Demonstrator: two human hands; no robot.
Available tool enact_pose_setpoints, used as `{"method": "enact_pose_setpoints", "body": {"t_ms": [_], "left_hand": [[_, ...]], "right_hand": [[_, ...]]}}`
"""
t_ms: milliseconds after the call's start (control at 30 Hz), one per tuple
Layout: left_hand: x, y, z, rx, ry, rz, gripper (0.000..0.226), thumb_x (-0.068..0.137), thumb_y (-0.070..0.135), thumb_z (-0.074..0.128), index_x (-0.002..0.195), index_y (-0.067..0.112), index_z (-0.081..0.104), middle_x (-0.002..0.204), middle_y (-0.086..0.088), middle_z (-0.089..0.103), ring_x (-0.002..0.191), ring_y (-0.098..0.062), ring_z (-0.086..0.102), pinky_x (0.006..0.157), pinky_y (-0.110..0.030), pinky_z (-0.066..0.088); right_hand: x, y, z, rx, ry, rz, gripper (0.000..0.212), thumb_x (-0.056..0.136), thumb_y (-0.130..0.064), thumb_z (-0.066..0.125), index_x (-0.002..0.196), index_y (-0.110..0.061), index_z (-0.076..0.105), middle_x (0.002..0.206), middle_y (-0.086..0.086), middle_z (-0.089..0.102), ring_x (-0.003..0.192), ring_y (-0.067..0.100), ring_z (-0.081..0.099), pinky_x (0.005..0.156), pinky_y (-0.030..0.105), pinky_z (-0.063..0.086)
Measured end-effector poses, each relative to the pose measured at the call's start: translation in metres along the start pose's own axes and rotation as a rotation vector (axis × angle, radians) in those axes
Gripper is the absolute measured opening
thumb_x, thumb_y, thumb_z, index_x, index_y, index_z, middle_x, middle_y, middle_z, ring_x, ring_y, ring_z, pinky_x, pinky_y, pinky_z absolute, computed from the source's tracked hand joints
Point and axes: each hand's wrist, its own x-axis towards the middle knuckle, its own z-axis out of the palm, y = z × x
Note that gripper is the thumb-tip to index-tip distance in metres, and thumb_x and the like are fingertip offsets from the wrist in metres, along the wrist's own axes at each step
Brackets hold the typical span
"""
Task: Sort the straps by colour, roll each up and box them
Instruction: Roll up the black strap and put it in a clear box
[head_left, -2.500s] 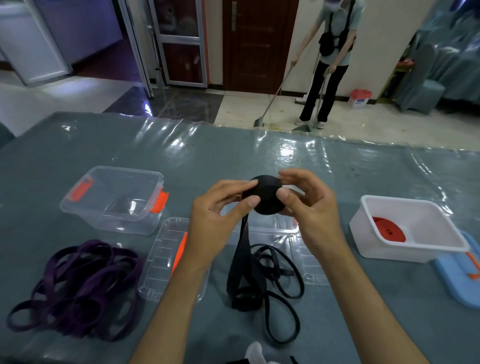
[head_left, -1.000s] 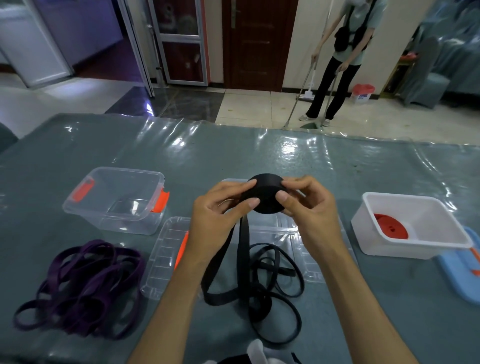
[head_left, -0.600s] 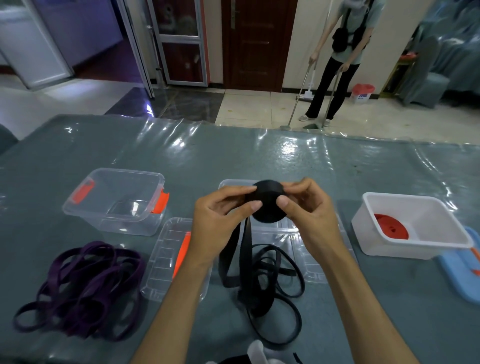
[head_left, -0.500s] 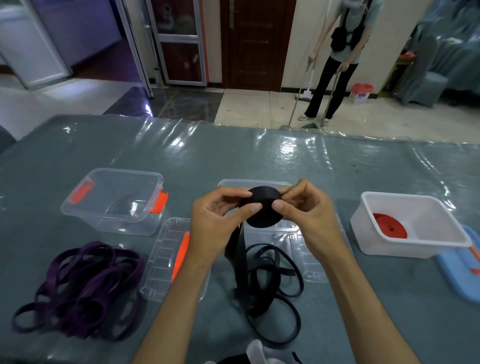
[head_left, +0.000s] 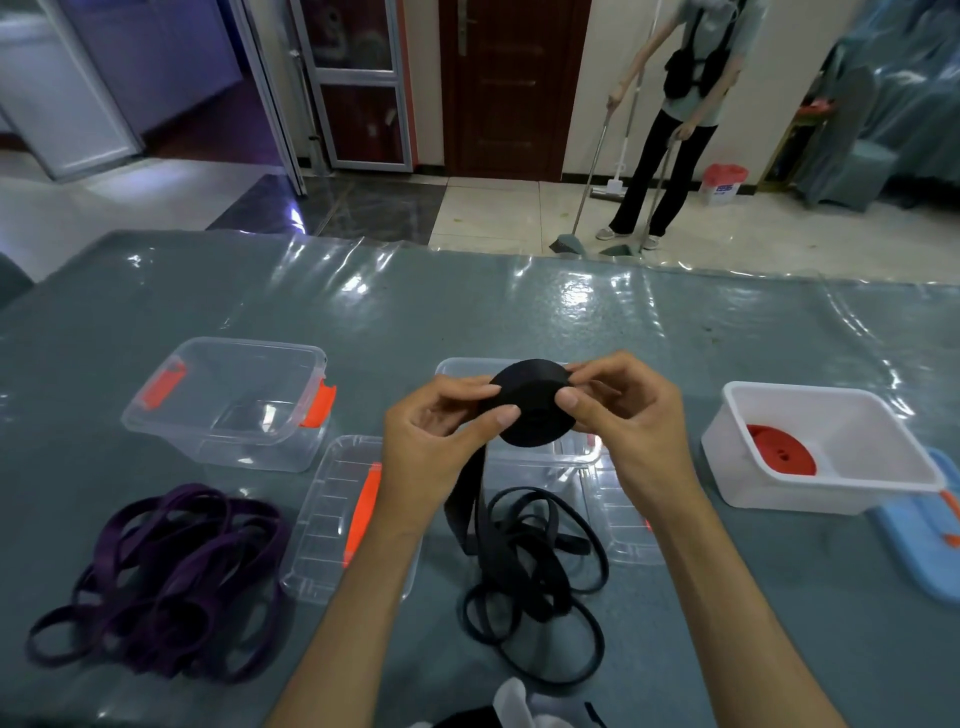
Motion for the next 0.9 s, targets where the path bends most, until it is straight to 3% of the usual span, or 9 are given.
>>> {"method": "enact_pose_setpoints", "body": {"t_ms": [133,267,367,433,533,600,700,800,900], "left_hand": [[0.000,-0.003,-0.004,0.044,-0.051,0.005,0.031,0.081,0.010,0.089,0.110,0.020,0.082,0.118,-0.011,0.076,0.116,-0.030,0.073,0.104,-0.042,0.057],[0.001,0.001,-0.007,0.018,-0.038,-0.022,0.030,0.079,0.014,0.090,0.105,0.027,0.081,0.111,-0.007,0.079,0.110,-0.027,0.076,0.096,-0.031,0.060],[0.001,0.002,-0.003,0.004,-0.019,0.011,0.027,0.077,0.011,0.090,0.099,0.023,0.080,0.109,-0.008,0.079,0.107,-0.027,0.077,0.094,-0.028,0.059],[0.001,0.002,0.001,-0.004,-0.016,0.027,0.022,0.077,0.011,0.089,0.094,0.020,0.079,0.110,-0.008,0.079,0.107,-0.029,0.076,0.093,-0.031,0.060],[0.003,0.003,0.000,0.019,-0.070,0.028,0.027,0.081,0.009,0.089,0.104,0.020,0.080,0.116,-0.011,0.076,0.114,-0.031,0.073,0.101,-0.041,0.059],[0.005,0.004,0.000,0.023,-0.115,0.004,0.038,0.082,0.009,0.086,0.117,0.025,0.081,0.123,-0.010,0.075,0.120,-0.028,0.071,0.103,-0.036,0.057],[0.005,0.007,0.003,0.007,-0.096,-0.020,0.044,0.079,0.007,0.087,0.118,0.026,0.081,0.121,-0.008,0.077,0.114,-0.023,0.075,0.098,-0.028,0.058],[0.006,0.008,0.003,0.071,-0.012,0.017,0.041,0.079,0.008,0.090,0.109,0.034,0.082,0.112,-0.002,0.081,0.106,-0.019,0.077,0.093,-0.022,0.058],[0.005,0.008,0.005,0.051,0.016,0.056,0.039,0.081,0.002,0.087,0.102,0.035,0.084,0.108,0.001,0.081,0.105,-0.017,0.078,0.093,-0.022,0.059]], "right_hand": [[-0.002,0.005,0.002,0.009,0.024,-0.038,0.023,0.087,-0.025,0.083,0.106,-0.026,0.070,0.100,-0.003,0.073,0.094,0.020,0.073,0.074,0.032,0.062],[-0.004,0.007,-0.001,0.008,-0.040,0.033,0.016,0.088,-0.028,0.081,0.093,-0.019,0.069,0.115,0.003,0.076,0.110,0.027,0.073,0.085,0.041,0.064],[-0.003,0.003,-0.002,-0.001,-0.049,0.016,0.023,0.083,-0.024,0.085,0.082,-0.016,0.063,0.111,0.008,0.078,0.107,0.028,0.075,0.089,0.042,0.061],[-0.001,-0.001,-0.001,0.012,-0.008,-0.004,0.024,0.080,-0.024,0.086,0.088,-0.022,0.064,0.107,0.009,0.078,0.104,0.031,0.075,0.092,0.046,0.060],[0.000,-0.003,0.005,0.043,0.049,-0.042,0.030,0.083,-0.025,0.082,0.092,-0.025,0.053,0.106,0.008,0.077,0.104,0.034,0.074,0.093,0.051,0.059],[0.001,-0.004,0.008,0.063,0.073,-0.068,0.029,0.087,-0.025,0.078,0.090,-0.026,0.048,0.107,0.007,0.075,0.104,0.034,0.072,0.089,0.048,0.060],[0.001,-0.004,0.005,0.054,0.030,-0.034,0.017,0.093,-0.031,0.074,0.099,-0.028,0.058,0.112,0.005,0.074,0.106,0.027,0.073,0.083,0.037,0.061],[0.000,-0.005,-0.006,-0.047,-0.076,-0.005,0.034,0.092,-0.040,0.079,0.120,-0.026,0.067,0.120,0.005,0.074,0.116,0.026,0.071,0.091,0.036,0.061],[0.001,-0.006,-0.007,-0.040,-0.052,0.010,0.036,0.083,-0.043,0.086,0.110,-0.024,0.070,0.114,0.006,0.076,0.110,0.027,0.073,0.090,0.040,0.062]]}}
